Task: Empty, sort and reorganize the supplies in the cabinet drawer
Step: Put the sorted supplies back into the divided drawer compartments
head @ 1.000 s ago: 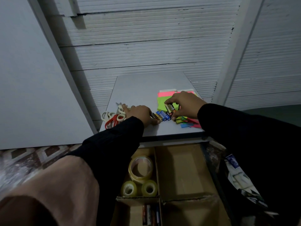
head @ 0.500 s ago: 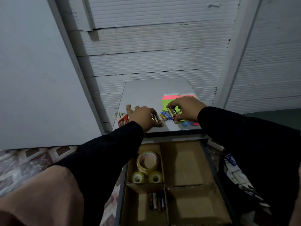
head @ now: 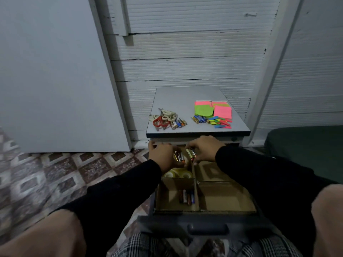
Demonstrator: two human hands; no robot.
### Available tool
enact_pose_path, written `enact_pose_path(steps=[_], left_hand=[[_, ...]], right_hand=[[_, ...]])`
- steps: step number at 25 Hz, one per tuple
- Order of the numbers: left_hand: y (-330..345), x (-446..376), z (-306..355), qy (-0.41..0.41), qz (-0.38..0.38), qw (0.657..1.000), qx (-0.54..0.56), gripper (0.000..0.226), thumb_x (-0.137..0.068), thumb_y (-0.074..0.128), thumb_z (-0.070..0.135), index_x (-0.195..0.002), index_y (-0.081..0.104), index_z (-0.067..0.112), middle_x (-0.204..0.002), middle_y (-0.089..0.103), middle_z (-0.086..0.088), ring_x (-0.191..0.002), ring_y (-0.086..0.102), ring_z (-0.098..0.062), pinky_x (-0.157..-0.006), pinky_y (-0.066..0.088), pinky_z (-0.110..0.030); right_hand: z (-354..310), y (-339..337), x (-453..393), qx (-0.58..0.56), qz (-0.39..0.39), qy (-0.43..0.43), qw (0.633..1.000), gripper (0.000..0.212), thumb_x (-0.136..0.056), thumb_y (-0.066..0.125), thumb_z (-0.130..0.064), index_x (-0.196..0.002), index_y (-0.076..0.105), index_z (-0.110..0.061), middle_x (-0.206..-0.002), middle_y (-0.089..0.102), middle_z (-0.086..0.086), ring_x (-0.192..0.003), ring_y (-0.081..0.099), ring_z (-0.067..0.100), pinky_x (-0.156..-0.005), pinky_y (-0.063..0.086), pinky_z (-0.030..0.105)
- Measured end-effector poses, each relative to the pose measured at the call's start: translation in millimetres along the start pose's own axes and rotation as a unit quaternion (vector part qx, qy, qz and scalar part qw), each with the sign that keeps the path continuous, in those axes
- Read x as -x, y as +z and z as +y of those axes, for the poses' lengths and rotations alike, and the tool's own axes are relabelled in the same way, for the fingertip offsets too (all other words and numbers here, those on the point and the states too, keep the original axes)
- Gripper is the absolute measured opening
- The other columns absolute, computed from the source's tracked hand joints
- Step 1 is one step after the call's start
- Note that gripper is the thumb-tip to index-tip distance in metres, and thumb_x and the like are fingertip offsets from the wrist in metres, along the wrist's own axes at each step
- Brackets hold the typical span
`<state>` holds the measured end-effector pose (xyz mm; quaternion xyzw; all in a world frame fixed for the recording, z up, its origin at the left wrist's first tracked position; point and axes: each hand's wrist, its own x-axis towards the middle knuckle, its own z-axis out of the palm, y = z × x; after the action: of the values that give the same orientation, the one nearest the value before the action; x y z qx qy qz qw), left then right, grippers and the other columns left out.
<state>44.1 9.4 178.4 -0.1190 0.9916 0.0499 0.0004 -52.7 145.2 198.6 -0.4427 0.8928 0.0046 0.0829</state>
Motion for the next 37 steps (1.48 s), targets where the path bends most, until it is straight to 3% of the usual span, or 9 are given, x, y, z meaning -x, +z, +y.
enact_pose_path(steps=[7,11,15,23,33,37], left_hand=[[24,43,-36,-0.033,-0.042,0.999,0.009,0.056,-0.078,0.058,0.063,-0.126,0.053,0.034,-0.128,0.057,0.003,-0.128,0.043,-0.02,-0.114,0.007,-0.052],[37,55,-62,-0.056,-0.04,0.997,0.041,0.059,-0.074,0.059,0.067,-0.124,0.053,0.035,-0.127,0.058,0.007,-0.126,0.046,-0.017,-0.113,0.008,-0.052],[49,64,-79,-0.058,-0.019,0.996,0.06,0.059,-0.072,0.059,0.07,-0.121,0.054,0.038,-0.125,0.058,0.01,-0.123,0.047,-0.014,-0.112,0.01,-0.05],[63,73,-95,-0.047,-0.007,0.996,0.075,0.054,-0.072,0.058,0.069,-0.117,0.056,0.038,-0.116,0.059,0.012,-0.117,0.05,-0.01,-0.113,0.008,-0.045],[71,71,-98,-0.044,-0.014,0.996,0.078,0.054,-0.073,0.059,0.068,-0.117,0.056,0.036,-0.114,0.058,0.011,-0.117,0.048,-0.01,-0.111,0.008,-0.043],[71,72,-97,-0.045,-0.013,0.996,0.078,0.055,-0.073,0.059,0.068,-0.117,0.056,0.036,-0.114,0.058,0.011,-0.116,0.049,-0.01,-0.11,0.009,-0.043]], right_hand=[[-37,62,7,-0.022,-0.075,0.002,0.997,0.064,-0.079,0.072,-0.029,-0.136,0.044,-0.026,-0.132,0.053,0.003,-0.12,0.05,0.023,-0.1,0.043,0.036],[-54,106,3,-0.049,-0.139,-0.008,0.989,0.056,-0.084,0.067,-0.02,-0.134,0.044,-0.028,-0.113,0.063,0.005,-0.09,0.068,0.021,-0.078,0.059,0.036],[-66,132,-7,0.087,-0.139,-0.065,0.984,0.054,-0.088,0.061,-0.023,-0.138,0.04,-0.023,-0.124,0.056,0.012,-0.112,0.053,0.028,-0.091,0.05,0.04],[-67,162,-26,0.197,-0.161,-0.088,0.963,0.044,-0.092,0.054,-0.018,-0.133,0.044,-0.009,-0.126,0.056,0.015,-0.117,0.049,0.03,-0.089,0.044,0.041],[-64,165,-25,0.213,-0.136,-0.086,0.964,0.051,-0.092,0.055,-0.028,-0.137,0.04,-0.011,-0.134,0.048,0.014,-0.119,0.049,0.031,-0.091,0.044,0.041],[-66,163,-23,0.217,-0.142,-0.101,0.961,0.051,-0.094,0.051,-0.017,-0.142,0.034,-0.012,-0.135,0.045,0.015,-0.118,0.05,0.031,-0.087,0.046,0.041]])
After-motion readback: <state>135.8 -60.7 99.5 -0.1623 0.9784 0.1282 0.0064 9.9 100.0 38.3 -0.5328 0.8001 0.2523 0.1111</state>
